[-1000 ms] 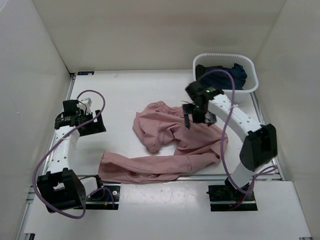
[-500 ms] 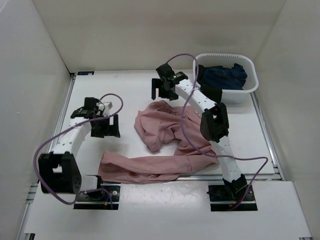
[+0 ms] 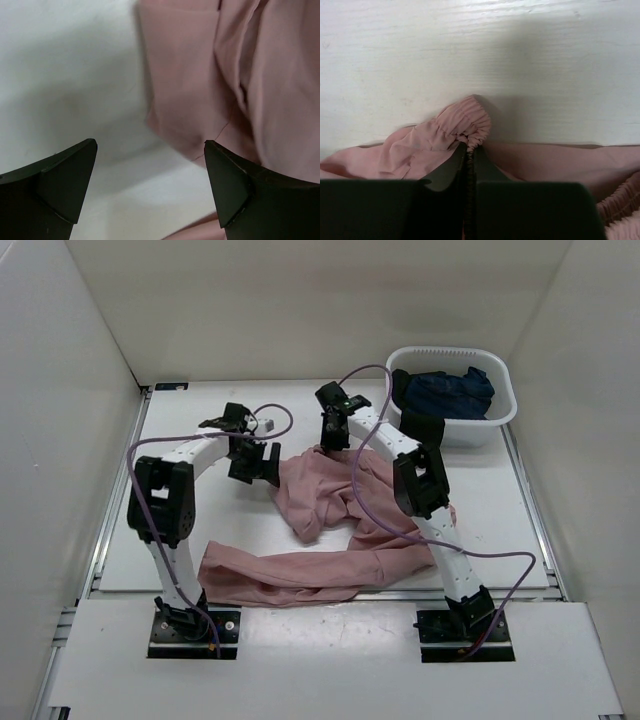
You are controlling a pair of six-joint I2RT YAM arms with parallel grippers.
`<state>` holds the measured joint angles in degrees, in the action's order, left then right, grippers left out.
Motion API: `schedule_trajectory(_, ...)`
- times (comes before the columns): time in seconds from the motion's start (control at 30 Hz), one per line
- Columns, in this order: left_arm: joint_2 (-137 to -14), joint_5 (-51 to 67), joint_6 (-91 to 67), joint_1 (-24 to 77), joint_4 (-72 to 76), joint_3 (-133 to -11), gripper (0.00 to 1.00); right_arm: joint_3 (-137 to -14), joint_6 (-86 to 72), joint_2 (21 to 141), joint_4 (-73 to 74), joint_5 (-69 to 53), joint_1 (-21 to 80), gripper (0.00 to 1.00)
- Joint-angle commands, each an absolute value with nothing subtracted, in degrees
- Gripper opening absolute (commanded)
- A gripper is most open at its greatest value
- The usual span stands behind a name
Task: Fold and stack the trousers
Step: Flatten the trousers out
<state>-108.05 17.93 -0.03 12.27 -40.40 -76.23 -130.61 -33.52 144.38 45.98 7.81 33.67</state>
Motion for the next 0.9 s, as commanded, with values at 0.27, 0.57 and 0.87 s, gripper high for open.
schedule_trajectory(0.27,-117.77,25.93,0.00,18.11,-39.64,-81.48,0.18,-130.69,-30.06,129.22,45.88,13.88,32.26,0.00)
schedule_trajectory(0.57,-102.84,11.08,0.00,-3.40,-45.15,-89.52,0.14,-135.26,-27.60,112.96,36.68,18.30,31.11,0.00)
schedule_trajectory(0.87,-88.54,1.94,0.00,-21.09,-54.14,-106.71,0.14,-127.58,-27.60,94.35,27.33,21.60,31.11,0.00)
